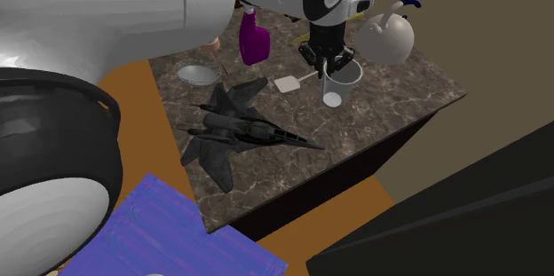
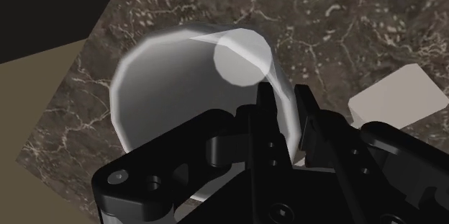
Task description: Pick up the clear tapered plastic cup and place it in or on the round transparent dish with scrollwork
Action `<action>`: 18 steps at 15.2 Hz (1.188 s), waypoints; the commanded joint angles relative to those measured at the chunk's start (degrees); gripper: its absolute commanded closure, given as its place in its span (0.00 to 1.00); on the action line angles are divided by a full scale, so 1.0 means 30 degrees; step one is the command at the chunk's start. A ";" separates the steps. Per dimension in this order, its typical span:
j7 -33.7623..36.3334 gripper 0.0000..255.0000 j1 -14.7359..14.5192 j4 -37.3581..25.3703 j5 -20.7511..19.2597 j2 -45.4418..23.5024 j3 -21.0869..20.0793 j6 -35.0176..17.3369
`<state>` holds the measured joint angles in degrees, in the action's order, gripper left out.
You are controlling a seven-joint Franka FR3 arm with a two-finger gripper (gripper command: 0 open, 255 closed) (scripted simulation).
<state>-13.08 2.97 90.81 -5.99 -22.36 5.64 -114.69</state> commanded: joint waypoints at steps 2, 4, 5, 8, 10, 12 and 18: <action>-0.0090 1.00 0.0008 -0.0477 0.0012 0.0204 0.0010 0.0677; -0.0140 1.00 0.0006 -0.0844 0.0022 0.0304 0.0011 0.1142; -0.0166 1.00 0.0004 -0.1037 0.0027 0.0349 0.0011 0.1377; -0.0244 1.00 0.0002 -0.1650 0.0044 0.0456 0.0013 0.2093; -0.0298 1.00 0.0002 -0.2089 0.0055 0.0506 0.0014 0.2580; -0.0353 1.00 0.0002 -0.2555 0.0067 0.0537 0.0016 0.3074; 0.1650 1.00 -0.1368 -0.0662 -0.0303 0.2090 -0.0574 0.2978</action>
<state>-9.41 -0.33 87.52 -6.68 -17.02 4.28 -105.51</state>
